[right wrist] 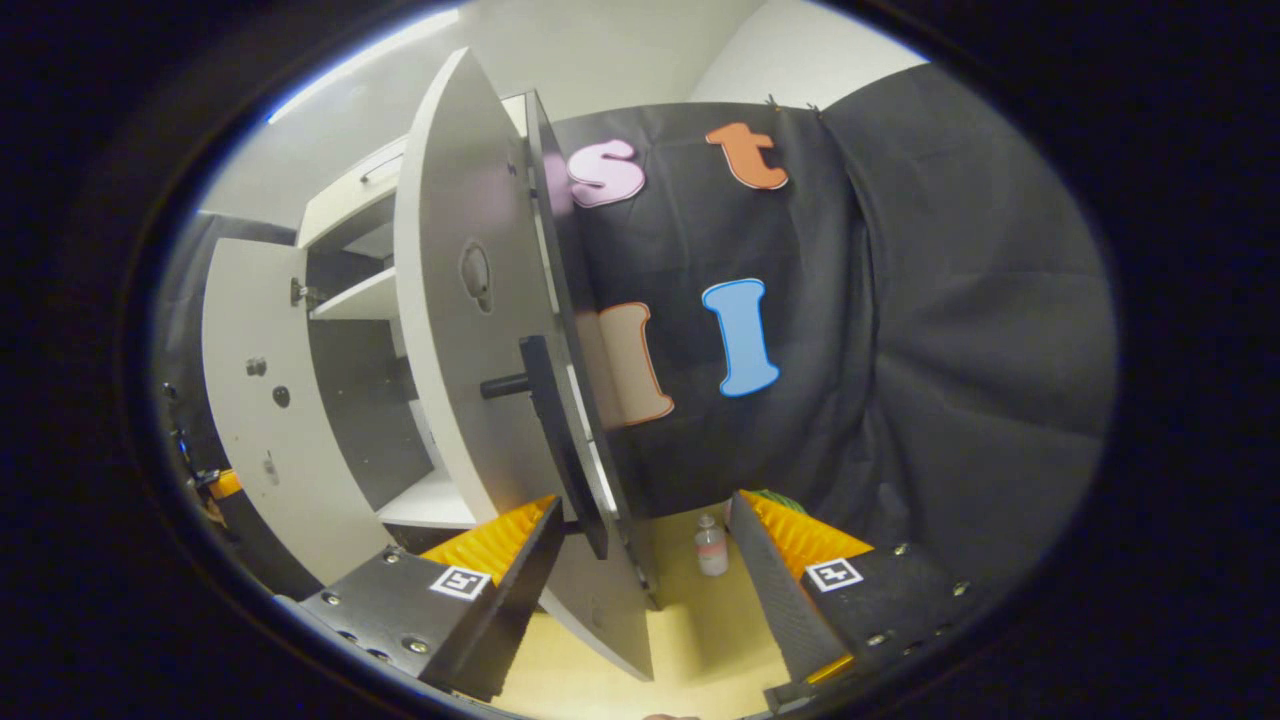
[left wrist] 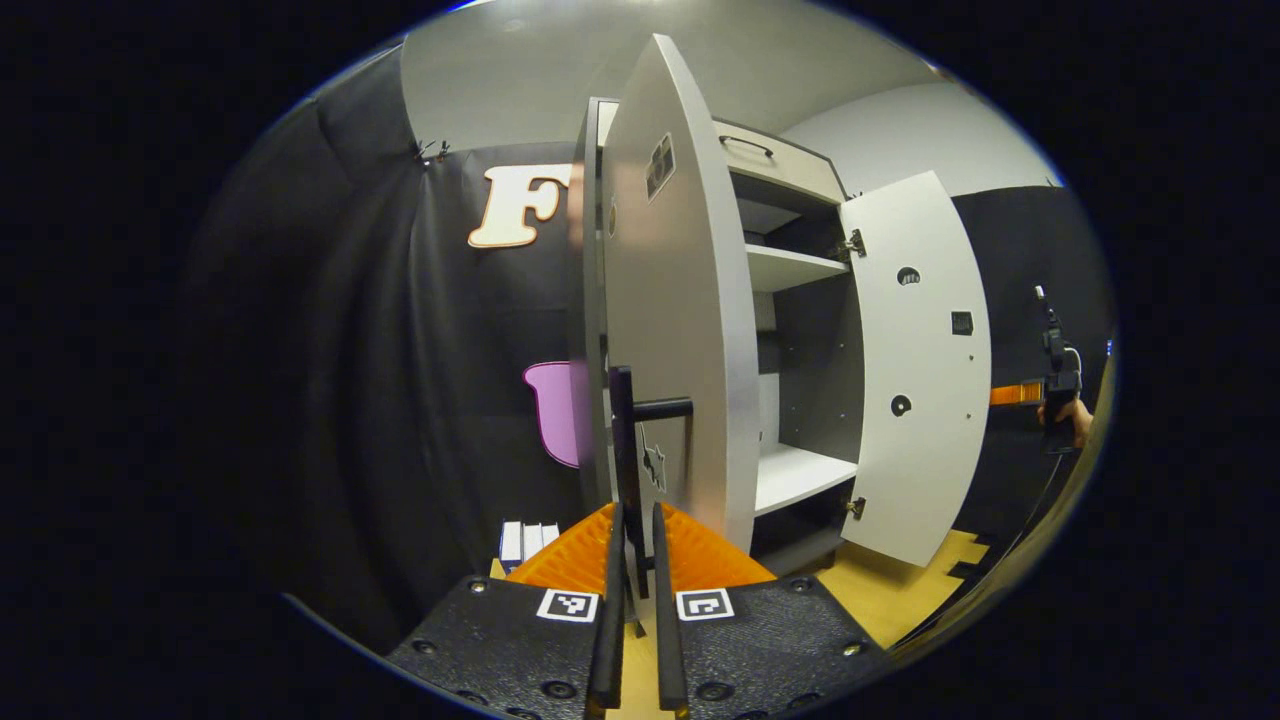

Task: Open the right door of the double-door shoe cabinet with the right hand, and open the left door with the left hand.

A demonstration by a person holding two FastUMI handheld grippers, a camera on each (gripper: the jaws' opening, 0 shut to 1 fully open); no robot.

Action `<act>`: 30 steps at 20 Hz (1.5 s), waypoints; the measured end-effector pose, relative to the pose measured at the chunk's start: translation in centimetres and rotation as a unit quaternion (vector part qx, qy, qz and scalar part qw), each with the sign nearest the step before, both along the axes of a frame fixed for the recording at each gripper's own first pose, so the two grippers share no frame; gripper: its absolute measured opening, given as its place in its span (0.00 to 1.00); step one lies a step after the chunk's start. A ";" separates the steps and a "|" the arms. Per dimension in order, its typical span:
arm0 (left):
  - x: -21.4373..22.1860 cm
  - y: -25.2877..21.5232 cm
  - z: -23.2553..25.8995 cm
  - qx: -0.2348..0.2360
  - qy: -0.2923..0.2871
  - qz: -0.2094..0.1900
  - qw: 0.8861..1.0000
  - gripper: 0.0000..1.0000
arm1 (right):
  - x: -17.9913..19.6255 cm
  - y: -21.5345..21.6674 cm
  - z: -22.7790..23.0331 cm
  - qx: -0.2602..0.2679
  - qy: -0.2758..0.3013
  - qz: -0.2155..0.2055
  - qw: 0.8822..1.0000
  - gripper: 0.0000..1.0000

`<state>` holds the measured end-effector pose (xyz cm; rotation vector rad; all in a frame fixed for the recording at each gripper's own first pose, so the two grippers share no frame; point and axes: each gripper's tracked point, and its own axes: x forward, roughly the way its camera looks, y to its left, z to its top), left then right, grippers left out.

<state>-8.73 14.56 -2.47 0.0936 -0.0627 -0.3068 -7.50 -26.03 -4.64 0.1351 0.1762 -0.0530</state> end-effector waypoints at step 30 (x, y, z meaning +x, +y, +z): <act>-1.4 7.7 -0.5 0.017 0.005 0.182 0.983 1.00 | -1.3 0.1 1.1 -0.015 -0.012 -0.012 1.000 0.98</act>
